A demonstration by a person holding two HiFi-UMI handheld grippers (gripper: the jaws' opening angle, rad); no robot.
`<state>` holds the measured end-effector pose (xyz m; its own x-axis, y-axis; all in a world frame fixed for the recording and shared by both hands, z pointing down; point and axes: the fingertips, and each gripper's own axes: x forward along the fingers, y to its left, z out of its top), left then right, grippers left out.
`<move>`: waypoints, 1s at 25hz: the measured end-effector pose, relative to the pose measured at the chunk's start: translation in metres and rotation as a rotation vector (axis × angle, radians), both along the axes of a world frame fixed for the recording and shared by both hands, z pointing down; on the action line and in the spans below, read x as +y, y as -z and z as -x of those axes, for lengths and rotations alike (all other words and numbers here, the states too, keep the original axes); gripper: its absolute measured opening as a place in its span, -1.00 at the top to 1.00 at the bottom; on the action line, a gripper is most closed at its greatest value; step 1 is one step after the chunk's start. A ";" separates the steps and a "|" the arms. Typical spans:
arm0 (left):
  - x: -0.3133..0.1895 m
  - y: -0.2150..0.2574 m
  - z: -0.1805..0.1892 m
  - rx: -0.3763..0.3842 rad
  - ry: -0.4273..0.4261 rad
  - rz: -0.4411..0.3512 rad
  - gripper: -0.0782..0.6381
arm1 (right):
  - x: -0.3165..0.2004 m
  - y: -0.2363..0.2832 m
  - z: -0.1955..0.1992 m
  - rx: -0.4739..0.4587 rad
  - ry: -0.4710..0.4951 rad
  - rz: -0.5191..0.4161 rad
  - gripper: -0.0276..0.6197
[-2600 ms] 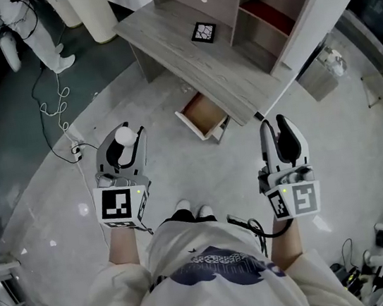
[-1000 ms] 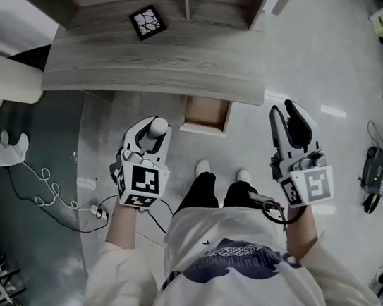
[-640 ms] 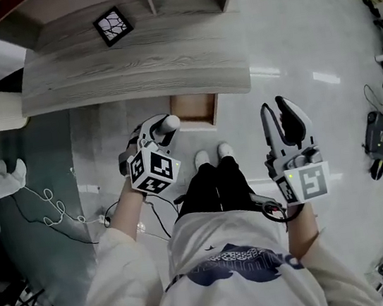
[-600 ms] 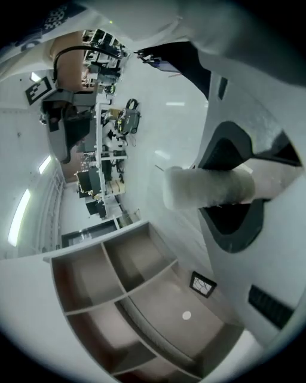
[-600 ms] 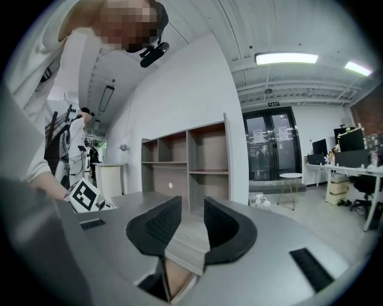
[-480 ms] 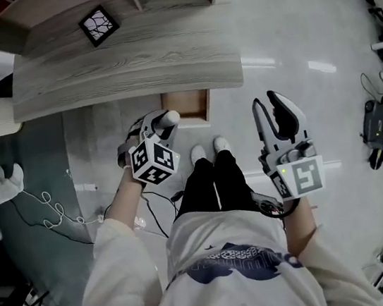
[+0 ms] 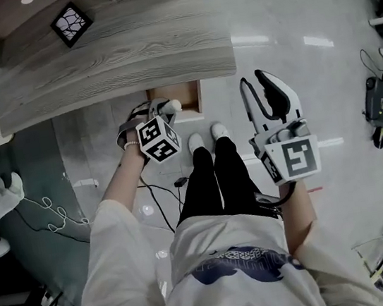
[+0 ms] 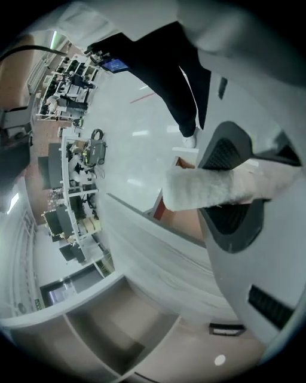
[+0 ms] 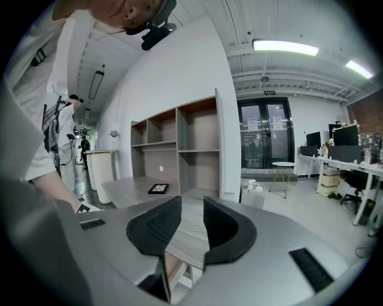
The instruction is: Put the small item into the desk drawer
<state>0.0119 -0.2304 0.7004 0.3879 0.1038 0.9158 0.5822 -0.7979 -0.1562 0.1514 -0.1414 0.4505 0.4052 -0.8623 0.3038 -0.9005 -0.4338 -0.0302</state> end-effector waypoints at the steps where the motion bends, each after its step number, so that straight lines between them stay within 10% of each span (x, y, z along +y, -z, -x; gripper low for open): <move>1: 0.000 -0.009 -0.001 -0.016 -0.012 -0.004 0.40 | -0.003 -0.005 -0.001 0.004 0.010 -0.002 0.57; 25: 0.005 -0.147 -0.013 -0.248 -0.271 -0.103 0.40 | -0.018 -0.094 -0.034 -0.029 -0.044 0.056 0.57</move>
<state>0.0248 -0.2251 0.8469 0.1241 0.0743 0.9895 0.8003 -0.5971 -0.0555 0.1858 -0.1595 0.5444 0.4329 -0.8251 0.3631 -0.8795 -0.4749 -0.0304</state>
